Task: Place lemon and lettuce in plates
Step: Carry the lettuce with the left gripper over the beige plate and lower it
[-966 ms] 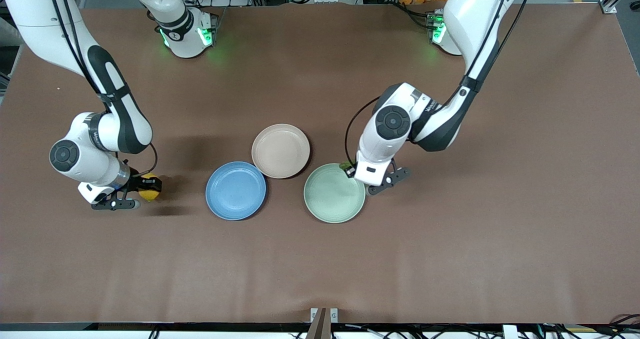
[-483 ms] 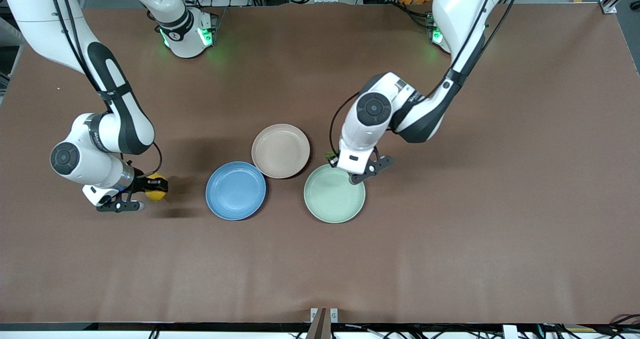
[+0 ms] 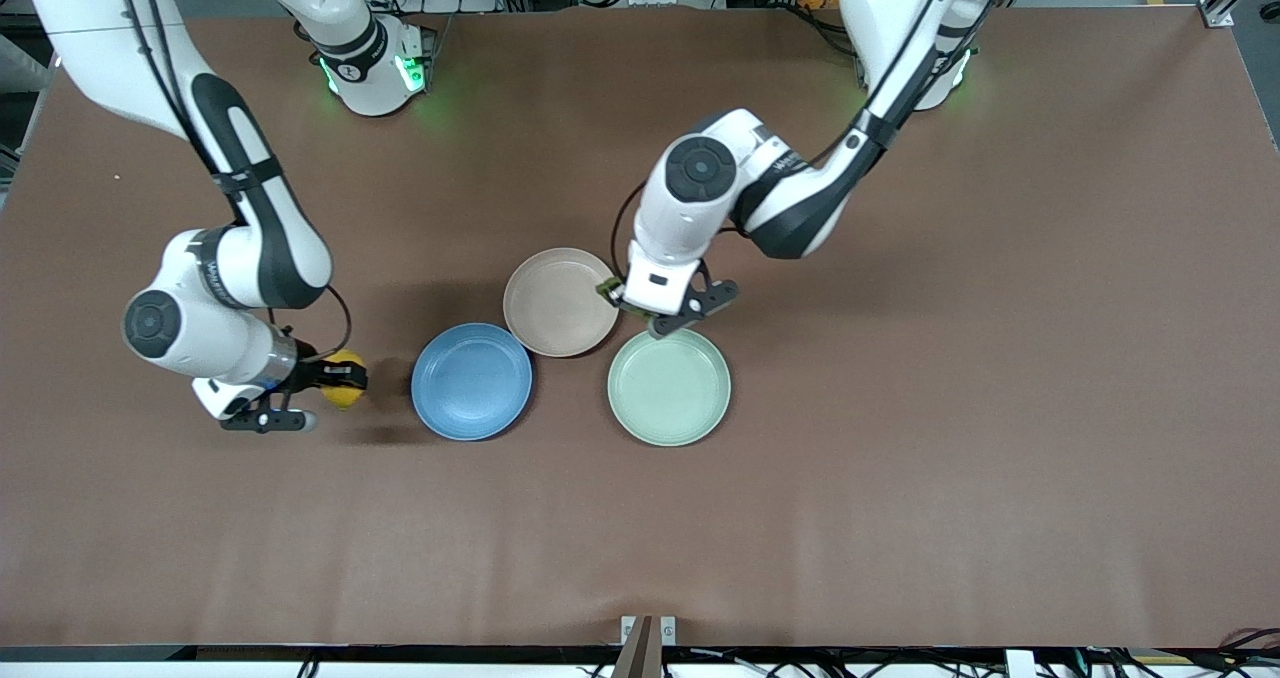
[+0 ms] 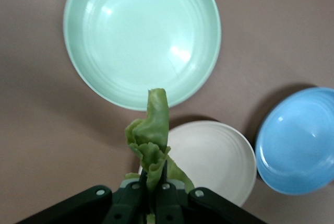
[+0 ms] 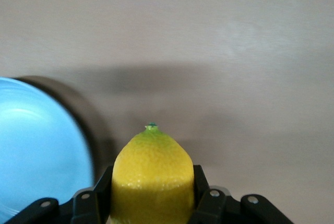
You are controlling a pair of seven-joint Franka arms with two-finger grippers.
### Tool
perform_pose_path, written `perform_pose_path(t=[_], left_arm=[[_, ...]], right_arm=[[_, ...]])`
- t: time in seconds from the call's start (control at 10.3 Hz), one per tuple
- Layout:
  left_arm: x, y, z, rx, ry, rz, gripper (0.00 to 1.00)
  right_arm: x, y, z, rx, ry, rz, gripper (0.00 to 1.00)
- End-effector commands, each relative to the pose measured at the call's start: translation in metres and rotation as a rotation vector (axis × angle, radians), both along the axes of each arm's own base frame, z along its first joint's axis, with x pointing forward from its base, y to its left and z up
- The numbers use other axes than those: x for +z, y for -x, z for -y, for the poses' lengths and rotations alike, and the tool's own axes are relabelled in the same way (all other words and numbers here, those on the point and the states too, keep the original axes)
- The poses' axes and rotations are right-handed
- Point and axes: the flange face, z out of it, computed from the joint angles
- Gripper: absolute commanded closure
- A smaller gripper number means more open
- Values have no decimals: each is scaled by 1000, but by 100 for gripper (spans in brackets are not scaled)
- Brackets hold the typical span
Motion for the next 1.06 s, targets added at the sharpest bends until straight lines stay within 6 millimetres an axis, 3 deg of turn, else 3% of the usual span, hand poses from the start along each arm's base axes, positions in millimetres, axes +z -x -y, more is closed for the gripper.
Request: perform_pose_path(t=[0.0, 0.39, 0.48, 0.58, 0.68, 0.97], left_arm=[[-10, 12, 33, 32, 80, 21, 100], [-33, 44, 76, 34, 198, 85, 100], [-39, 47, 78, 35, 196, 79, 72], [-41, 55, 84, 27, 192, 78, 15], [-43, 56, 84, 21, 181, 90, 0], [-38, 47, 78, 35, 181, 101, 0]], right_arm=[[17, -2, -36, -43, -5, 9, 70], [16, 3, -77, -92, -1, 6, 70], [13, 5, -85, -95, 4, 7, 70], [13, 6, -94, -98, 2, 14, 70], [11, 7, -101, -107, 1, 21, 70], [-3, 10, -121, -139, -1, 27, 70]])
